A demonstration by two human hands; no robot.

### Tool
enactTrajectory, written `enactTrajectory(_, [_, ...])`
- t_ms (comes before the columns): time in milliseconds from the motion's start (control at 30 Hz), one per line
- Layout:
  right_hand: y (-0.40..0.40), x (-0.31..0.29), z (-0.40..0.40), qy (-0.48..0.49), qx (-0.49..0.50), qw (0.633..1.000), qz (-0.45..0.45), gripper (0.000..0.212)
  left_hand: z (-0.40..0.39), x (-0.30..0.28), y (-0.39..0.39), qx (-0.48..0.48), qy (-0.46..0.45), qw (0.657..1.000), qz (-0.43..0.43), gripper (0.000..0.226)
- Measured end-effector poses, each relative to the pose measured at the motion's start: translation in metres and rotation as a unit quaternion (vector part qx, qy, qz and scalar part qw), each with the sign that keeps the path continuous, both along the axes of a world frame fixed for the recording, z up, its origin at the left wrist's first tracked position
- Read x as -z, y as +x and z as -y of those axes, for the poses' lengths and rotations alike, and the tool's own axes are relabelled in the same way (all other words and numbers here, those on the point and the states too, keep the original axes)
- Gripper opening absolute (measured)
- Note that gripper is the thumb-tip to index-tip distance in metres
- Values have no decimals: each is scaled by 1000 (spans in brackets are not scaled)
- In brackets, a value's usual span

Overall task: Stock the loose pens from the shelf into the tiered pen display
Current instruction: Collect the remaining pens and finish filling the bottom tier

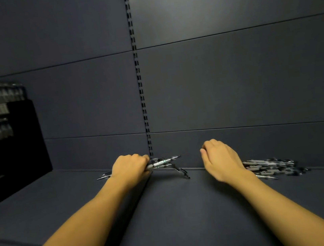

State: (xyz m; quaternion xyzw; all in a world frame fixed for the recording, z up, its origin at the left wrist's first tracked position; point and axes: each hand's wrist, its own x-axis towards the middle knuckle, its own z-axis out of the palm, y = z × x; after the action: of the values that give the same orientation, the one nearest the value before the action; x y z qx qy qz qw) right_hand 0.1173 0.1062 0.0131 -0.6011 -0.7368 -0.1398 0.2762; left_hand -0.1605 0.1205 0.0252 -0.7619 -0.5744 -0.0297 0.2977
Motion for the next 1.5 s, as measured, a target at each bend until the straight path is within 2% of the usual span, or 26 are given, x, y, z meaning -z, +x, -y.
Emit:
enactTrajectory(267, [-89, -8, 1, -1, -51, 998, 22, 31, 27, -14, -89, -24, 8, 1000, -10, 22])
enactTrajectory(533, [-164, -9, 4, -21, -56, 997, 57, 32, 28, -14, -168, -27, 3, 1000, -7, 22])
enactTrajectory(1100, [-359, -21, 18, -22, -93, 993, 74, 32, 46, -22, -359, -36, -1, 999, -18, 20])
enactTrajectory(1500, [-459, -13, -18, -42, -97, 991, 86, 32, 23, -20, -460, -25, -13, 999, -19, 20])
